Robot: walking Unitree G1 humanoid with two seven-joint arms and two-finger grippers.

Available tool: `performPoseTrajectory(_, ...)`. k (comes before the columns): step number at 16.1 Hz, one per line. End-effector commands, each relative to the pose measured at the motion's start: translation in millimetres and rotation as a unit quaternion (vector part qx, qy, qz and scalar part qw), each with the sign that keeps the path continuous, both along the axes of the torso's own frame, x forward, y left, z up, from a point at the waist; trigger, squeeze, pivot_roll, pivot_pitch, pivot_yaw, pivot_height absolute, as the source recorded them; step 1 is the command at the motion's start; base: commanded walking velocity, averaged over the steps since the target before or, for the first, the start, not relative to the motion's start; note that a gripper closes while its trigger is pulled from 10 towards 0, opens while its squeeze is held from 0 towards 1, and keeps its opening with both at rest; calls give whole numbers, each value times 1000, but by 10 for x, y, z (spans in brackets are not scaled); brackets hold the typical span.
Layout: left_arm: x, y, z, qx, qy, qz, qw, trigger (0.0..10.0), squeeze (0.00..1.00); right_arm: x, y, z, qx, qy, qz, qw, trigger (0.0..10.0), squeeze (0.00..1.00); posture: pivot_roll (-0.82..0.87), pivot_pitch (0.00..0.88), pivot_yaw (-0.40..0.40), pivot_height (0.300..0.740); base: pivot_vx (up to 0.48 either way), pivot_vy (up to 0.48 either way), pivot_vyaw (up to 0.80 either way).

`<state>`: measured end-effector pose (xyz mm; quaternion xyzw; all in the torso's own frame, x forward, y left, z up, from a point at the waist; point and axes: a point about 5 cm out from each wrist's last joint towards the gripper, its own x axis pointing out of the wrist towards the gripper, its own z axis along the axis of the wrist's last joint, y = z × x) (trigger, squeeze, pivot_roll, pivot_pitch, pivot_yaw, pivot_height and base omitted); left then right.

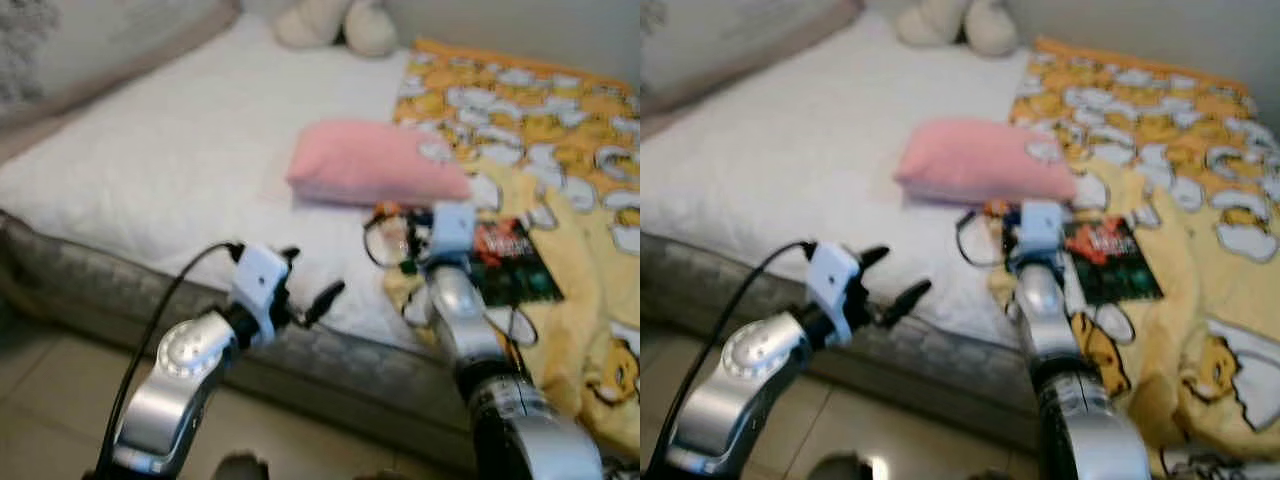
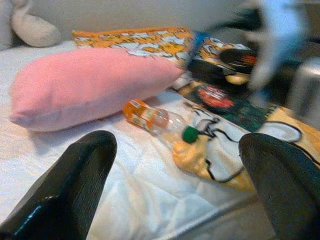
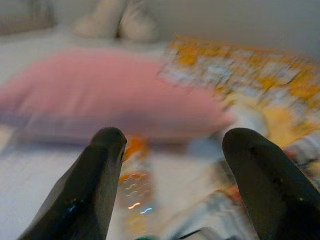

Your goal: Clean up the room

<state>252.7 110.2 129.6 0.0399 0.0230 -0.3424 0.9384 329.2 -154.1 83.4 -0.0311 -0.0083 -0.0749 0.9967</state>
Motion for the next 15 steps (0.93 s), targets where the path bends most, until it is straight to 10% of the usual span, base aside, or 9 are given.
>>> performPoseTrajectory(1,11,20,-30,7,-2,19,1000,10000,0,-157,-48,10,-17,-20,-9,1000,10000,0,123,0,-68,736,0,0,0)
performPoseTrajectory(8,144,67,181,-30,-71,120,990,10000,0,-557,60,180,12,-86,43,995,10000,0,89,0,-57,736,157,81,0)
performPoseTrajectory(15,213,27,204,-18,-84,103,991,10000,0,-413,114,198,40,-53,58,996,10000,0,96,0,-56,736,388,280,0)
